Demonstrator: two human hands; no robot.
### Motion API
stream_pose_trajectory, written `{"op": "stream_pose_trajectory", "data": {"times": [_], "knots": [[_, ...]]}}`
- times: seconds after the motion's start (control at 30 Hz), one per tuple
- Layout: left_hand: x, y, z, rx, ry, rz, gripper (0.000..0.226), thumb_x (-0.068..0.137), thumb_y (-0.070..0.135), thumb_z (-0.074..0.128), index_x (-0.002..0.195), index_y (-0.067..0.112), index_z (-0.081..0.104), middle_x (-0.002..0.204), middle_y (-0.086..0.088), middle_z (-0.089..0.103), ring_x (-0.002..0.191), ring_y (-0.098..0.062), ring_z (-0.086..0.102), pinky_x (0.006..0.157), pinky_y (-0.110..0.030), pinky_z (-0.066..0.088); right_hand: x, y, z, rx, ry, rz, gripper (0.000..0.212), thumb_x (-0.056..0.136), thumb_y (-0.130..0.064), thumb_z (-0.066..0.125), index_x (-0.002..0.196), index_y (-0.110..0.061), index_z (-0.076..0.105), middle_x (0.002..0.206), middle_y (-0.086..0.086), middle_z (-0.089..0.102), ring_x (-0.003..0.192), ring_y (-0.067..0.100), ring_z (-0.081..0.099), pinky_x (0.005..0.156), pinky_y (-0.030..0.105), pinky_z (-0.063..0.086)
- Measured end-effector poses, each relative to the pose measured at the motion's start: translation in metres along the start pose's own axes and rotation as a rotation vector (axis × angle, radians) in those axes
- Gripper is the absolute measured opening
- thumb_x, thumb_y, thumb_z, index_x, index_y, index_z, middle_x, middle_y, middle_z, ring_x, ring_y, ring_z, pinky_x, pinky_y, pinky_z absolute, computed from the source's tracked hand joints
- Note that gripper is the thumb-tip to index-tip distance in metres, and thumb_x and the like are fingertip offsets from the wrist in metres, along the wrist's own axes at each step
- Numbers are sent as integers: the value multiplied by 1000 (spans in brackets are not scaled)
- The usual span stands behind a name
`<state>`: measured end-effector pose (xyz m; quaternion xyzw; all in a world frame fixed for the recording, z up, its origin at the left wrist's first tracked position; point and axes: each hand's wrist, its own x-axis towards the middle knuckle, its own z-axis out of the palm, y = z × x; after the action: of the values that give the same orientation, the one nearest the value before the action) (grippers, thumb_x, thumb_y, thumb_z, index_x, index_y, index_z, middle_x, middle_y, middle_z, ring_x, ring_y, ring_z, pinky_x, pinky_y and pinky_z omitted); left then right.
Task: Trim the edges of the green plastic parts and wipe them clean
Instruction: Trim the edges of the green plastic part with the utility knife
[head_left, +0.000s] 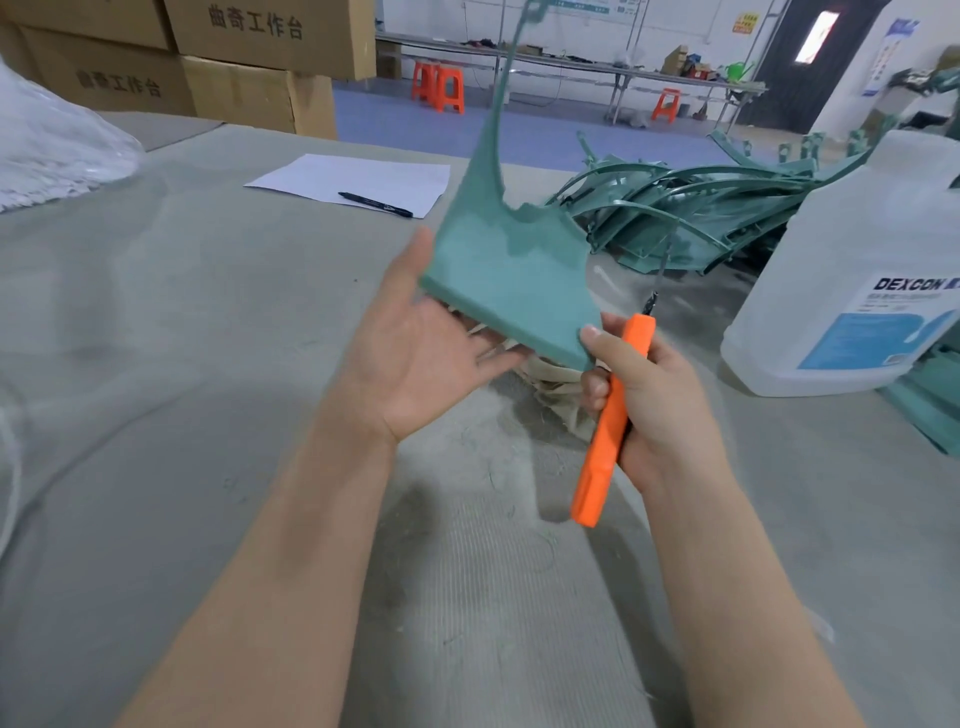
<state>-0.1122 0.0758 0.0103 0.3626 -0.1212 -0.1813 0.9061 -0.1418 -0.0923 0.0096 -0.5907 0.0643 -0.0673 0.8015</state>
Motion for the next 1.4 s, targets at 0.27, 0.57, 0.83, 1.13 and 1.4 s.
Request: {"op": "stream_pose_trajectory", "data": {"times": [0.27, 0.57, 0.83, 1.13, 1.4], "knots": [[11, -31, 18, 195, 228, 130, 46, 90, 27, 58, 131, 5, 53, 122, -20, 64, 100, -27, 64, 86, -36, 51, -6, 7, 7, -130, -140, -79, 10, 92, -7, 61, 87, -12, 54, 46, -3, 43, 41, 9, 37, 44, 21, 31], [10, -27, 18, 67, 332, 100, 33, 93, 11, 56, 125, 4, 56, 121, -16, 65, 99, -25, 64, 87, -35, 51, -5, 11, 7, -245, -101, -105, 7, 92, -22, 64, 90, -16, 61, 57, 0, 52, 43, 9, 44, 45, 21, 37], [9, -10, 5, -280, 380, 185, 9, 91, 6, 57, 96, 12, 64, 84, -5, 74, 72, -17, 72, 59, -26, 58, 1, 18, 5, -600, 71, -273, 38, 97, -50, 46, 82, -18, 59, 71, 5, 67, 60, 15, 55, 66, 40, 49], [7, -8, 13, -334, 401, 143, 17, 91, 3, 55, 106, 7, 61, 111, -10, 64, 124, -27, 55, 54, -19, 56, -2, 26, 10, -702, 48, -398, 33, 90, -55, 50, 78, -27, 62, 57, -6, 57, 68, 23, 64, 69, 42, 54], [8, -8, 12, -372, 400, 116, 29, 92, 5, 53, 121, 7, 56, 129, -11, 58, 130, -25, 50, 46, -17, 52, -3, 25, 11, -715, 12, -426, 29, 92, -51, 51, 80, -29, 63, 54, -10, 52, 63, 22, 57, 69, 46, 52]]}}
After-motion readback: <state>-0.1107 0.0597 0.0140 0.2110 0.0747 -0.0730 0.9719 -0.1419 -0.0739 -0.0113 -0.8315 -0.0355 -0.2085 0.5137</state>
